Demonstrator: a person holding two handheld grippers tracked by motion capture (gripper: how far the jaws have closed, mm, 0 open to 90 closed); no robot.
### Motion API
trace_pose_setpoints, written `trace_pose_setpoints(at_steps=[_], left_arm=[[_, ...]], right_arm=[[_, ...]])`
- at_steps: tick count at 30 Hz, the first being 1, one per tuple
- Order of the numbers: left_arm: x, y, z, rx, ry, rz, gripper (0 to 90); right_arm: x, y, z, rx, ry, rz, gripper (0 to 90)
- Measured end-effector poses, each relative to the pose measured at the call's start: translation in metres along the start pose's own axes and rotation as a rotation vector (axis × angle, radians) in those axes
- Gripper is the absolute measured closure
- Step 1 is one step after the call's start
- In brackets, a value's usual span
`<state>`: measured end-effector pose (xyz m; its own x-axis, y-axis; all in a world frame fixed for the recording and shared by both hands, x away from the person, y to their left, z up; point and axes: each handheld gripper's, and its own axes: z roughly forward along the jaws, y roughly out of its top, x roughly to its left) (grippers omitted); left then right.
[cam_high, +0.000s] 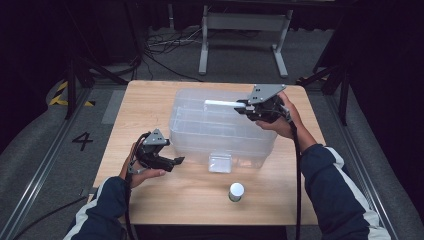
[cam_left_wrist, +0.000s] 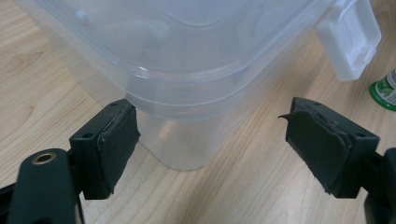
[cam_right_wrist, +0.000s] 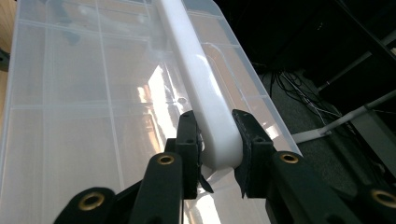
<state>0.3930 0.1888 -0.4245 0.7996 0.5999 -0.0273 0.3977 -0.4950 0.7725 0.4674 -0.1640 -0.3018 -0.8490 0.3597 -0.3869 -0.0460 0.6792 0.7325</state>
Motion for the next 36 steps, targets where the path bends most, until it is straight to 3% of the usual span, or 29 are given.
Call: trace_pose_setpoints(at_steps=[9,13,18,21,36], left_arm=[[-0.001,-0.001,0.001,-0.019,0.012,-0.004,19.7],[0.001,-0.002,0.001,-0.025,0.027,0.001,21.9],[-0.001,-0.004,0.0,-0.029,0.024,-0.005,23.8],[-0.001,-0.004,0.0,-0.034,0.026,-0.003,24.7],[0.005,-0.008,0.0,-0.059,0.02,-0.027,33.0]], right_arm=[[-0.004,-0.002,0.002,-0.009,-0.015,0.04,72.2],[-0.003,-0.002,-0.001,-0.008,-0.047,0.08,63.4],[-0.006,-0.008,-0.008,-0.015,-0.026,0.143,63.7],[-0.003,-0.011,-0.01,-0.015,-0.023,0.14,72.1],[-0.003,-0.008,-0.012,-0.011,-0.01,0.162,74.5]])
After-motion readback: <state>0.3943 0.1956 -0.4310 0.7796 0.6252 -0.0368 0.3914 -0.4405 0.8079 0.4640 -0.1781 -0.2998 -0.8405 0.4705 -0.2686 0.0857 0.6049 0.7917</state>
